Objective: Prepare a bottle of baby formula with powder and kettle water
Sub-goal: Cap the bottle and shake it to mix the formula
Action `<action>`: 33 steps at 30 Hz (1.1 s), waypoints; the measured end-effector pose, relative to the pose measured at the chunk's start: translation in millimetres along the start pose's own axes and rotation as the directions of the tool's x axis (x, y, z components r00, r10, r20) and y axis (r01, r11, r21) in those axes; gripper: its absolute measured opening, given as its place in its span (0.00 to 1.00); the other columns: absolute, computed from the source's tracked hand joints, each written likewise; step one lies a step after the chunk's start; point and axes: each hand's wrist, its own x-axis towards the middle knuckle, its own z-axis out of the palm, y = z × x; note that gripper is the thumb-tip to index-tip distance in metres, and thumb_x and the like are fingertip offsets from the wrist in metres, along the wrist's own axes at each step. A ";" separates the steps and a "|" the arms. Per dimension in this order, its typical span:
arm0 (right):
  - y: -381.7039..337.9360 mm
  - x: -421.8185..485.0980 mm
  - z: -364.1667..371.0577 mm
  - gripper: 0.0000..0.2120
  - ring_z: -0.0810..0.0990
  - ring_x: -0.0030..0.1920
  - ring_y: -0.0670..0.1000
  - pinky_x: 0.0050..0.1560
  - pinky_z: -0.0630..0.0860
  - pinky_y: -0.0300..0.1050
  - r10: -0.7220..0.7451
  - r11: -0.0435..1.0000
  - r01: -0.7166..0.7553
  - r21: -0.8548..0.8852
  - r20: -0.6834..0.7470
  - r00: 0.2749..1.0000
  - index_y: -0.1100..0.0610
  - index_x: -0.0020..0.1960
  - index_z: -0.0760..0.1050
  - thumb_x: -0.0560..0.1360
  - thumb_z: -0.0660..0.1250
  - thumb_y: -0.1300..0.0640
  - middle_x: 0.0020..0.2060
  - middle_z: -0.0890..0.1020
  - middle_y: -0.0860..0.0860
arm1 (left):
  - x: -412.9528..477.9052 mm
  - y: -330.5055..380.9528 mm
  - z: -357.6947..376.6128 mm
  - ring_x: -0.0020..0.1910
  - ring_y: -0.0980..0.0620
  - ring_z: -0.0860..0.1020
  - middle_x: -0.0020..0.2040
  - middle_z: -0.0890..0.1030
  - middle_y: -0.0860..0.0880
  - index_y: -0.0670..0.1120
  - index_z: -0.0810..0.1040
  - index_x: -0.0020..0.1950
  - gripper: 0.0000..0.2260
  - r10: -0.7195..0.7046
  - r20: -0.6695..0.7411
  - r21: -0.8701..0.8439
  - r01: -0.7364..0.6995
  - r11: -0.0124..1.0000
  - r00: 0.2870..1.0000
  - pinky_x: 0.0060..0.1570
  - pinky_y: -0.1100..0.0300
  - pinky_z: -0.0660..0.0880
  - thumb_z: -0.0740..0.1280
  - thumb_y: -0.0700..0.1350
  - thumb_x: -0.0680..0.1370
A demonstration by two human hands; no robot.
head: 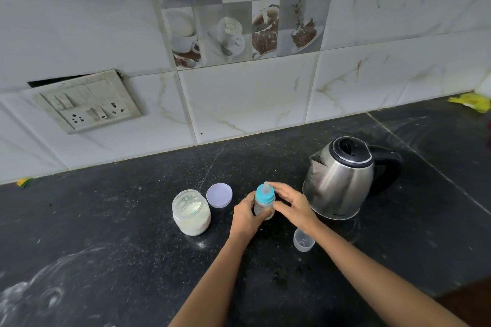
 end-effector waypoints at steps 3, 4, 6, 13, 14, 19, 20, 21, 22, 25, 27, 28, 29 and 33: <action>3.2 -4.8 -11.6 0.12 0.80 0.54 0.42 0.60 0.77 0.48 -0.057 0.995 0.043 -0.087 -0.156 0.986 0.47 0.53 0.80 0.74 0.70 0.62 0.49 0.84 0.40 | 1.1 -1.6 0.0 0.64 0.57 0.73 0.65 0.75 0.54 0.50 0.69 0.70 0.29 -0.030 -0.004 0.012 0.030 0.999 1.000 0.66 0.57 0.69 0.75 0.45 0.71; 1.0 -4.8 -14.7 0.11 0.80 0.52 0.43 0.57 0.77 0.48 -0.096 0.990 0.073 -0.123 -0.191 0.977 0.47 0.50 0.81 0.74 0.70 0.63 0.46 0.83 0.40 | 1.3 -1.5 -0.1 0.64 0.56 0.73 0.66 0.75 0.53 0.50 0.69 0.70 0.29 -0.043 0.001 0.012 0.043 0.999 0.999 0.67 0.55 0.68 0.75 0.45 0.71; -6.0 -0.1 -15.5 0.15 0.77 0.55 0.43 0.57 0.75 0.46 -0.106 0.984 0.082 -0.155 -0.155 0.982 0.47 0.55 0.79 0.73 0.69 0.64 0.51 0.81 0.41 | 1.5 -0.4 0.1 0.65 0.56 0.72 0.66 0.75 0.53 0.50 0.69 0.70 0.29 -0.052 0.005 0.007 0.052 0.999 0.999 0.67 0.54 0.68 0.75 0.44 0.71; -13.5 8.7 0.9 0.29 0.69 0.69 0.38 0.72 0.66 0.44 0.051 0.998 -0.049 -0.032 0.089 0.995 0.44 0.71 0.70 0.74 0.67 0.66 0.68 0.73 0.39 | -1.1 2.8 0.2 0.62 0.57 0.74 0.62 0.77 0.56 0.52 0.70 0.68 0.28 -0.047 0.017 -0.027 0.047 0.999 0.999 0.63 0.60 0.70 0.75 0.46 0.71; -10.8 5.1 1.6 0.27 0.72 0.67 0.37 0.71 0.68 0.44 0.022 1.000 -0.022 -0.006 0.034 0.999 0.46 0.69 0.72 0.74 0.68 0.66 0.65 0.76 0.38 | -0.9 3.2 0.1 0.61 0.57 0.75 0.62 0.77 0.55 0.52 0.70 0.68 0.28 -0.051 0.016 -0.031 0.052 0.998 0.999 0.64 0.59 0.71 0.75 0.46 0.71; -6.0 4.7 -7.9 0.21 0.79 0.59 0.41 0.64 0.75 0.48 -0.045 0.999 0.044 -0.012 -0.103 0.994 0.51 0.63 0.76 0.72 0.75 0.61 0.56 0.83 0.44 | -1.1 5.7 -0.3 0.62 0.57 0.74 0.64 0.76 0.52 0.50 0.69 0.70 0.29 -0.084 0.012 -0.030 0.084 0.996 0.996 0.66 0.57 0.70 0.75 0.45 0.71; -9.9 9.1 -11.6 0.23 0.79 0.58 0.41 0.64 0.76 0.47 -0.050 0.997 0.045 -0.064 -0.082 0.995 0.50 0.64 0.75 0.72 0.75 0.60 0.56 0.82 0.44 | -0.7 6.5 -1.1 0.62 0.56 0.74 0.65 0.76 0.52 0.50 0.69 0.70 0.29 -0.093 0.017 -0.022 0.093 0.995 0.996 0.66 0.56 0.69 0.74 0.44 0.71; -14.5 14.3 -15.8 0.25 0.78 0.58 0.42 0.63 0.75 0.45 -0.059 0.990 0.056 -0.133 -0.021 0.998 0.47 0.66 0.73 0.72 0.75 0.59 0.56 0.80 0.44 | -0.5 7.4 -1.9 0.63 0.56 0.74 0.65 0.75 0.52 0.50 0.68 0.70 0.29 -0.098 0.021 -0.015 0.098 0.995 0.995 0.66 0.56 0.69 0.74 0.44 0.72; -19.2 20.7 -19.9 0.28 0.76 0.58 0.44 0.61 0.75 0.43 -0.060 0.975 0.076 -0.208 0.082 0.995 0.45 0.69 0.70 0.72 0.75 0.57 0.58 0.77 0.44 | 0.0 7.8 -2.5 0.63 0.55 0.73 0.65 0.75 0.52 0.50 0.68 0.70 0.28 -0.102 0.026 -0.009 0.102 0.995 0.994 0.66 0.56 0.68 0.74 0.44 0.72; -30.5 40.9 -28.4 0.30 0.75 0.55 0.46 0.55 0.74 0.38 -0.010 0.898 0.171 -0.406 0.371 0.928 0.45 0.72 0.70 0.72 0.75 0.54 0.57 0.72 0.46 | -0.6 8.7 -2.5 0.62 0.56 0.74 0.64 0.76 0.53 0.50 0.69 0.69 0.27 -0.091 0.028 -0.003 0.091 0.996 0.995 0.66 0.57 0.69 0.74 0.45 0.72; -35.4 50.5 -29.9 0.26 0.76 0.52 0.46 0.54 0.75 0.38 0.019 0.881 0.171 -0.441 0.394 0.919 0.47 0.66 0.76 0.68 0.77 0.53 0.54 0.74 0.46 | -0.4 7.6 -1.8 0.61 0.56 0.75 0.63 0.77 0.53 0.50 0.70 0.68 0.27 -0.086 0.020 -0.004 0.086 0.996 0.996 0.65 0.57 0.71 0.75 0.45 0.71; -37.1 53.4 -29.1 0.24 0.77 0.51 0.48 0.53 0.77 0.41 0.022 0.886 0.155 -0.436 0.374 0.927 0.48 0.61 0.79 0.66 0.79 0.52 0.52 0.75 0.46 | 0.0 7.0 -1.4 0.60 0.57 0.75 0.62 0.77 0.53 0.50 0.70 0.68 0.27 -0.089 0.016 -0.003 0.089 0.996 0.996 0.64 0.57 0.71 0.75 0.45 0.71; -37.6 54.6 -26.8 0.23 0.78 0.49 0.50 0.51 0.79 0.43 0.024 0.894 0.135 -0.428 0.345 0.938 0.49 0.56 0.80 0.63 0.80 0.51 0.50 0.76 0.47 | 0.1 7.4 -1.1 0.59 0.57 0.75 0.62 0.77 0.54 0.50 0.71 0.68 0.27 -0.093 0.011 -0.005 0.093 0.996 0.996 0.63 0.58 0.71 0.75 0.45 0.71; -33.7 44.1 -5.9 0.19 0.75 0.39 0.46 0.36 0.71 0.33 -0.013 0.900 0.052 -0.432 0.094 0.995 0.49 0.40 0.73 0.60 0.82 0.51 0.41 0.74 0.44 | -0.5 6.5 4.6 0.57 0.58 0.76 0.59 0.79 0.55 0.51 0.72 0.67 0.26 -0.083 -0.039 -0.020 0.082 0.996 0.996 0.61 0.59 0.73 0.74 0.44 0.71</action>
